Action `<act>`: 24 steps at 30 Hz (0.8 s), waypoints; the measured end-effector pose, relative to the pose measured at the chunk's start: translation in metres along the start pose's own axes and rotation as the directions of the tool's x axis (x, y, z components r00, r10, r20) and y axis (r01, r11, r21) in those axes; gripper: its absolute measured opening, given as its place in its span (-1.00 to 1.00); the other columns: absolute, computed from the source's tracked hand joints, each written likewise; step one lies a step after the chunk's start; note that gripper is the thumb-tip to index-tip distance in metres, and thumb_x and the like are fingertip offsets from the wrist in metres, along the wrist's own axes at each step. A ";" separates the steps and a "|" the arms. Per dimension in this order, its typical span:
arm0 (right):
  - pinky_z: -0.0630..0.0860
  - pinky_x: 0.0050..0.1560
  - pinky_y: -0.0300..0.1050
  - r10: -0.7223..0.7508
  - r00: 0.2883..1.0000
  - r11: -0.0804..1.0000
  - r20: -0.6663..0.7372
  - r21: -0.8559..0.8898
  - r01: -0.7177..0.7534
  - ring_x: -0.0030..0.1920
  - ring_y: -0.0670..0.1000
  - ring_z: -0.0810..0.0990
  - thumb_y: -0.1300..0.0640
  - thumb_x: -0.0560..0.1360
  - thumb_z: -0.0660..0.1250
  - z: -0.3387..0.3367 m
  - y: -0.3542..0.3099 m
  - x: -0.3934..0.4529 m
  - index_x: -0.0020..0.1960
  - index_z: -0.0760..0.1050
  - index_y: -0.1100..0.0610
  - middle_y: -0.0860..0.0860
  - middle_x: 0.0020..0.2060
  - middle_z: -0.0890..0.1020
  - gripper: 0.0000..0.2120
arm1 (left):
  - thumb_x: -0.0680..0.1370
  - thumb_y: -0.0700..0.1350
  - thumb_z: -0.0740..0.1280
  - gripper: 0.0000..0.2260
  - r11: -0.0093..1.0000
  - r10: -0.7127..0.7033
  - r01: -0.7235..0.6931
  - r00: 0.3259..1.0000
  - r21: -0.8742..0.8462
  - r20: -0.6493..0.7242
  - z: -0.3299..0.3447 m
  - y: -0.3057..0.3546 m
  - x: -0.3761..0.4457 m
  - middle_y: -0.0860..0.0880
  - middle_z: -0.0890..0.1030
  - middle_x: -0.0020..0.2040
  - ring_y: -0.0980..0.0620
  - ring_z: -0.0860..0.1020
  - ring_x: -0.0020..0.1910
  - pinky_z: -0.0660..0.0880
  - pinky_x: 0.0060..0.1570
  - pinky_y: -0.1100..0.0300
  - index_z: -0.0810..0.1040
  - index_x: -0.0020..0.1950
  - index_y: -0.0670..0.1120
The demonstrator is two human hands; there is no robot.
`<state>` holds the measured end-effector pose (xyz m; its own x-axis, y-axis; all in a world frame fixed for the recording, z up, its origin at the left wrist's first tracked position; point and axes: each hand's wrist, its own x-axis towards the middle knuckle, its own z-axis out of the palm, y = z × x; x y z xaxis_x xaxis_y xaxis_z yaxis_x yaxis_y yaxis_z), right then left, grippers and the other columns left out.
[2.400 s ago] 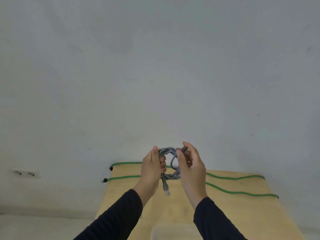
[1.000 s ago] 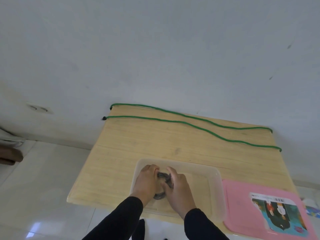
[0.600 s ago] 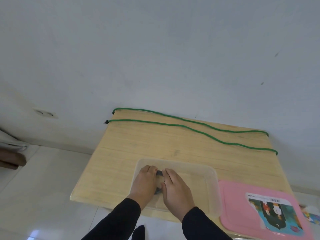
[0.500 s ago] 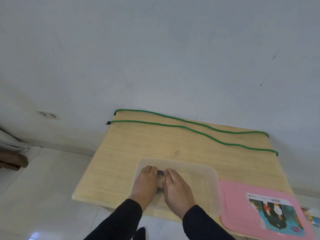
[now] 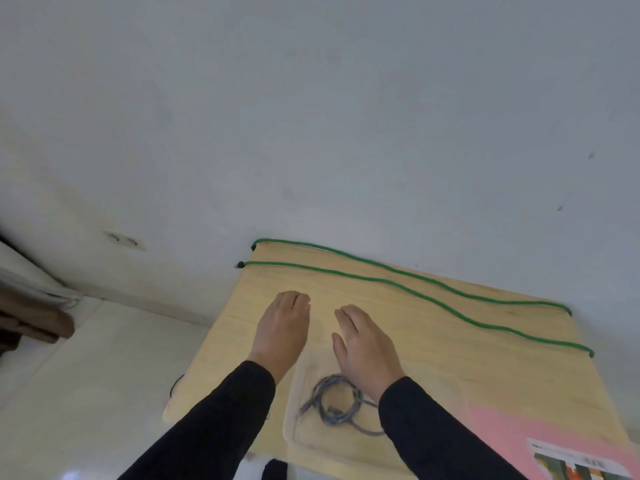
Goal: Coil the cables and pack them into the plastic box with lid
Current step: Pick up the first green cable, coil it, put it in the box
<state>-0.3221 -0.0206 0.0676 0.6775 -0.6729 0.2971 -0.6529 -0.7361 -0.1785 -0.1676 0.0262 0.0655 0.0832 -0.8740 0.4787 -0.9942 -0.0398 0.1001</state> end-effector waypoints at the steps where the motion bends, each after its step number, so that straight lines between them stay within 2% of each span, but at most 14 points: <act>1: 0.56 -0.02 -0.21 -0.002 1.000 1.000 0.001 -0.004 0.002 0.07 -0.01 0.60 0.09 0.43 0.34 0.003 0.000 0.012 0.13 0.53 0.21 0.04 0.03 0.62 -0.68 | 0.43 -0.29 0.38 -0.96 1.000 -0.007 0.007 1.000 0.009 -0.012 0.002 -0.013 0.005 -0.06 0.61 -0.26 -0.03 0.57 -0.26 0.55 -0.23 0.16 0.61 -0.15 -0.19; 3: 0.57 -0.04 -0.23 -0.008 1.000 1.000 0.010 -0.025 0.009 0.05 -0.02 0.61 0.09 0.37 0.43 0.013 0.000 0.037 0.13 0.54 0.21 0.04 0.03 0.62 -0.63 | 0.47 -0.25 0.28 -0.88 0.999 -0.043 0.044 0.999 0.020 -0.018 0.007 -0.040 0.016 -0.08 0.60 -0.28 -0.04 0.58 -0.29 0.55 -0.28 0.15 0.61 -0.19 -0.20; 5: 0.58 -0.07 -0.24 -0.018 1.000 0.999 0.011 -0.027 0.018 0.03 -0.02 0.62 0.11 0.35 0.46 0.028 -0.001 0.065 0.12 0.54 0.21 0.03 0.01 0.62 -0.62 | 0.39 -0.28 0.43 -0.97 0.997 -0.073 0.073 0.997 0.034 0.003 0.015 -0.068 0.025 -0.08 0.60 -0.31 -0.04 0.58 -0.32 0.53 -0.31 0.15 0.61 -0.24 -0.21; 7: 0.58 -0.10 -0.24 -0.021 1.000 1.000 0.014 -0.016 0.021 -0.01 -0.02 0.63 0.15 0.31 0.50 0.046 -0.003 0.091 0.09 0.55 0.22 0.04 -0.02 0.63 -0.62 | 0.21 -0.29 0.57 -0.82 0.994 -0.102 0.101 0.994 0.035 0.035 0.026 -0.095 0.035 -0.06 0.61 -0.33 -0.02 0.59 -0.33 0.46 -0.31 0.22 0.61 -0.30 -0.19; 9: 0.57 -0.13 -0.28 -0.020 1.000 0.999 0.022 -0.032 0.021 -0.06 -0.04 0.64 0.15 0.26 0.53 0.064 -0.005 0.116 0.06 0.56 0.21 0.02 -0.06 0.64 -0.60 | 0.12 -0.28 0.60 -0.76 0.991 -0.131 0.129 0.986 0.026 0.100 0.044 -0.121 0.044 -0.04 0.63 -0.30 0.01 0.61 -0.32 0.46 -0.30 0.27 0.62 -0.31 -0.18; 12: 0.56 -0.12 -0.30 0.009 0.998 0.999 0.056 -0.036 -0.007 -0.07 -0.05 0.65 0.18 0.22 0.55 0.092 -0.003 0.145 0.07 0.57 0.22 0.02 -0.06 0.65 -0.57 | 0.26 -0.34 0.52 -0.73 0.974 -0.159 0.186 0.969 -0.133 0.191 0.077 -0.151 0.050 -0.12 0.64 -0.15 -0.07 0.63 -0.18 0.59 -0.21 0.18 0.61 -0.09 -0.23; 14: 0.56 -0.08 -0.25 0.057 0.996 0.998 0.073 -0.004 -0.057 -0.02 -0.02 0.64 0.26 0.23 0.55 0.115 0.003 0.162 0.11 0.55 0.24 0.05 -0.02 0.64 -0.54 | 0.32 -0.37 0.47 -0.67 0.959 -0.150 0.194 0.966 -0.205 0.212 0.100 -0.167 0.056 -0.15 0.64 -0.05 -0.10 0.63 -0.08 0.58 -0.08 0.16 0.57 0.05 -0.25; 18: 0.52 0.09 -0.10 0.120 0.980 0.993 0.158 0.001 -0.122 0.13 0.09 0.56 0.37 0.34 0.43 0.149 0.018 0.178 0.25 0.46 0.27 0.12 0.12 0.59 -0.52 | 0.28 -0.34 0.52 -0.59 0.947 -0.106 0.172 0.965 -0.271 0.241 0.129 -0.180 0.069 -0.10 0.65 -0.02 -0.05 0.63 -0.04 0.57 -0.02 0.18 0.58 0.10 -0.20; 20: 0.59 -0.01 -0.06 0.122 0.978 0.992 0.168 -0.011 -0.122 0.04 0.12 0.60 0.38 0.30 0.47 0.158 0.025 0.181 0.20 0.49 0.26 0.12 0.03 0.63 -0.52 | 0.23 -0.31 0.56 -0.57 0.953 -0.089 0.155 0.964 -0.259 0.252 0.136 -0.185 0.072 -0.04 0.66 -0.09 0.01 0.63 -0.10 0.51 -0.09 0.30 0.61 0.07 -0.14; 22: 0.61 -0.16 -0.06 0.121 0.977 0.993 0.174 -0.032 -0.117 -0.09 0.11 0.61 0.37 0.24 0.51 0.163 0.031 0.182 0.14 0.54 0.23 0.08 -0.09 0.65 -0.52 | 0.17 -0.35 0.56 -0.53 0.947 -0.071 0.145 0.965 -0.288 0.253 0.144 -0.190 0.073 -0.02 0.65 -0.17 0.02 0.61 -0.18 0.45 -0.15 0.30 0.63 0.04 -0.12; 24: 0.57 -0.27 -0.07 0.115 0.978 0.993 0.173 -0.039 -0.110 -0.19 0.09 0.58 0.39 0.20 0.52 0.163 0.033 0.181 0.10 0.56 0.19 0.06 -0.19 0.62 -0.52 | 0.16 -0.42 0.54 -0.51 0.928 -0.060 0.150 0.964 -0.342 0.260 0.147 -0.194 0.073 -0.04 0.64 -0.21 0.00 0.60 -0.23 0.48 -0.31 0.31 0.64 0.03 -0.12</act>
<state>-0.1654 -0.1787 -0.0372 0.6461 -0.7556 0.1078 -0.7363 -0.6542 -0.1729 0.0214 -0.1012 -0.0472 0.1223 -0.9658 0.2288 -0.8863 -0.0026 0.4631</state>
